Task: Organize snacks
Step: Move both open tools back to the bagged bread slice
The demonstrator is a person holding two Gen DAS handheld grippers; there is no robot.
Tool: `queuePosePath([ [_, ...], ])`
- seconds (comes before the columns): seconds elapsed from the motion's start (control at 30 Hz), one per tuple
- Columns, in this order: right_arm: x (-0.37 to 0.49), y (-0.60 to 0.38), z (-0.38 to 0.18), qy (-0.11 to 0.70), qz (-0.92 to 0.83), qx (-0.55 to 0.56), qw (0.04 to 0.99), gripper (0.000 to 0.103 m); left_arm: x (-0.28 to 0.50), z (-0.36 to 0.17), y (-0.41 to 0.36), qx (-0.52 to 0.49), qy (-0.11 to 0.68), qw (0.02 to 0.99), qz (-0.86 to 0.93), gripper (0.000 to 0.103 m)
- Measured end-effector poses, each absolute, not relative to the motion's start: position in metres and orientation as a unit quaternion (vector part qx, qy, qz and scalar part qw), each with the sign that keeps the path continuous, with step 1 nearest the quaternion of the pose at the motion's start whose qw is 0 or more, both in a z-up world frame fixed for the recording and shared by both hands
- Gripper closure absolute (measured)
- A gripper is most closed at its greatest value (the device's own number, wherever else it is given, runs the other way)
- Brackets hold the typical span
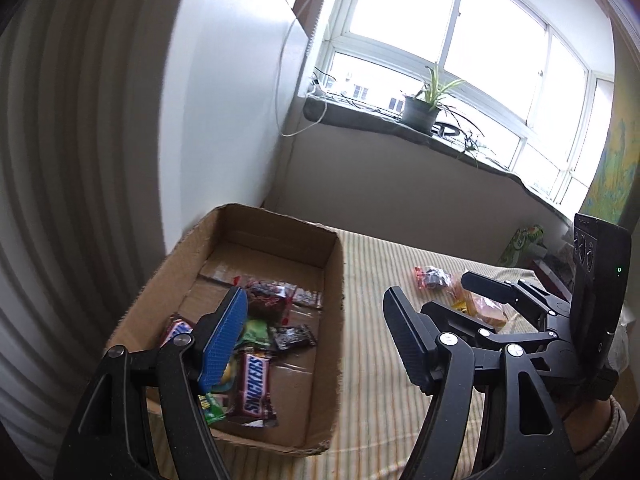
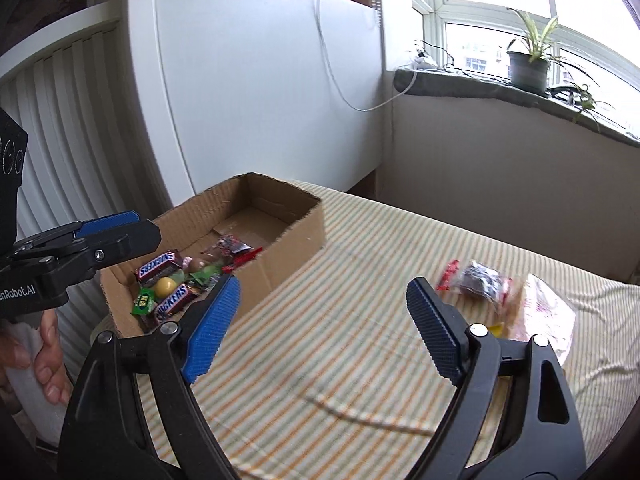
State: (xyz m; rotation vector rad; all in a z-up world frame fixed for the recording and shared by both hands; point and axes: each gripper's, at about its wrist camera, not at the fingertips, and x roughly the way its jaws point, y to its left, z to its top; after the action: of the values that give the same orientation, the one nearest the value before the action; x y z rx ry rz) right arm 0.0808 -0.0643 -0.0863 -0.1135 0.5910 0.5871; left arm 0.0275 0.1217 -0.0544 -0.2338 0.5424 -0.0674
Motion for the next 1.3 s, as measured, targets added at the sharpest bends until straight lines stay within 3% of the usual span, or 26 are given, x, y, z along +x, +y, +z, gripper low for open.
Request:
queuePosePath([
  [0.5, 0.049, -0.252, -0.084, 0.288, 0.120, 0.005, 0.950, 0.015, 0.052, -0.049, -0.035, -0.042, 0.285, 0.940, -0.184, 0.032],
  [0.93, 0.029, -0.258, -0.075, 0.279, 0.110, 0.004, 0.954, 0.015, 0.034, -0.038, -0.054, -0.033, 0.273, 0.941, -0.196, 0.031],
  [1.1, 0.043, -0.268, -0.084, 0.294, 0.104, 0.012, 0.950, 0.007, 0.041, -0.046, -0.063, -0.030, 0.282, 0.937, -0.203, 0.031],
  [1.3, 0.085, -0.280, -0.102, 0.325, 0.110, 0.024, 0.939, 0.007, 0.066, -0.073, -0.081, -0.045, 0.323, 0.919, -0.222, 0.031],
])
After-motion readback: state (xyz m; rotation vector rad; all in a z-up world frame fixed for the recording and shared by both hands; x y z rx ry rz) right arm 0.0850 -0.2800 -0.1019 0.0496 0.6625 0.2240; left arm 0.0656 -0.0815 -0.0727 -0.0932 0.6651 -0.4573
